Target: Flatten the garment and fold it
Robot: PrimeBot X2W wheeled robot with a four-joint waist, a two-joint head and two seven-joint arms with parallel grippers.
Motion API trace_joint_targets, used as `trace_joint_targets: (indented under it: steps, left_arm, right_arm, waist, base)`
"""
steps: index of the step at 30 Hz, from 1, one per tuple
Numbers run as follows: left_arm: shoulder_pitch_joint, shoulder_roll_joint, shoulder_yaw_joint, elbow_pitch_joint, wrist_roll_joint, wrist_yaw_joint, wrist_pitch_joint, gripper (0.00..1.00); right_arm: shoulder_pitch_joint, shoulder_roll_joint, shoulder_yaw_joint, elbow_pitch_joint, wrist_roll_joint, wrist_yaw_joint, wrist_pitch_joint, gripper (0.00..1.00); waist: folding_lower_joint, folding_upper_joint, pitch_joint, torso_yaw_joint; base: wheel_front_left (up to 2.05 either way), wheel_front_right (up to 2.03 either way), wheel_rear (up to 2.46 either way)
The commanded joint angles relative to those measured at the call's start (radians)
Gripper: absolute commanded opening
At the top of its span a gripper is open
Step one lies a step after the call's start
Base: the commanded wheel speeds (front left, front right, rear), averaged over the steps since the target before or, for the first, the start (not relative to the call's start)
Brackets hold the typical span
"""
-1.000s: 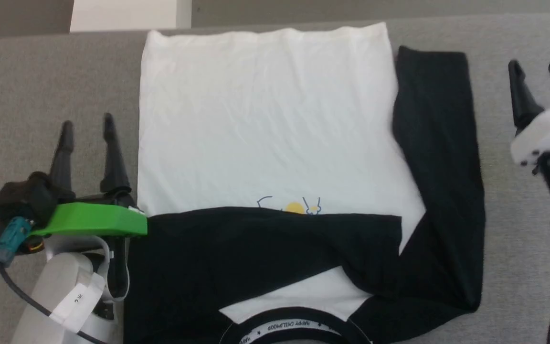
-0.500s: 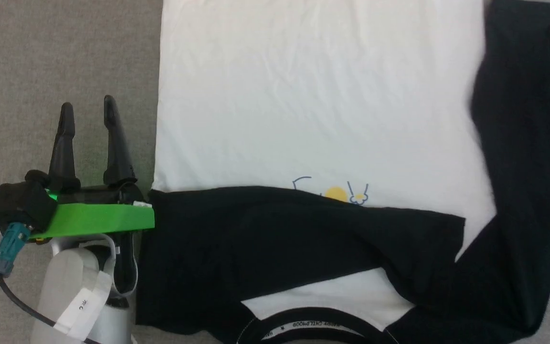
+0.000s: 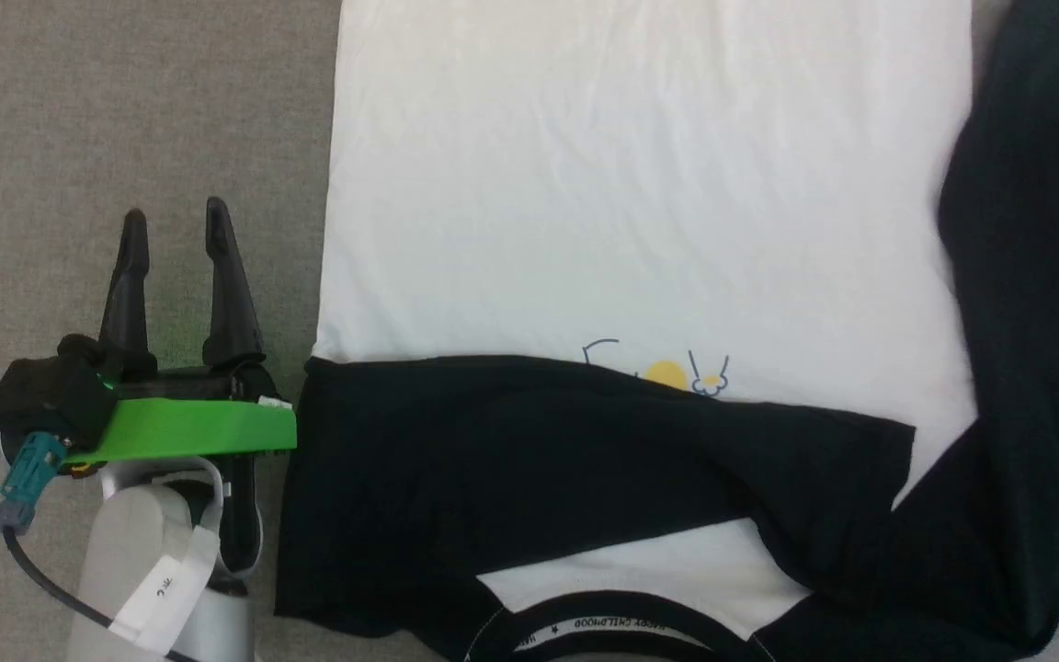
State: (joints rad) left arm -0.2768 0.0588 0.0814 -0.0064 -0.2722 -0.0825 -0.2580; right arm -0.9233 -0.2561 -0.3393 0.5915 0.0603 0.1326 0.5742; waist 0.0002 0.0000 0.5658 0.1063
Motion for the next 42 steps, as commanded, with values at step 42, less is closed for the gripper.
trace_joint_targets:
  steps: [42]
  left_arm:
    - [0.244,-0.008,0.036,0.112,0.059,-0.024,-0.004,1.0]
  right_arm:
    - [0.731,0.011,0.258,-1.206,0.207,-0.002,0.123,0.0]
  waist:
    - [-0.0002,0.0,-0.459,-0.161]
  base:
    - [0.0,0.0,0.0]
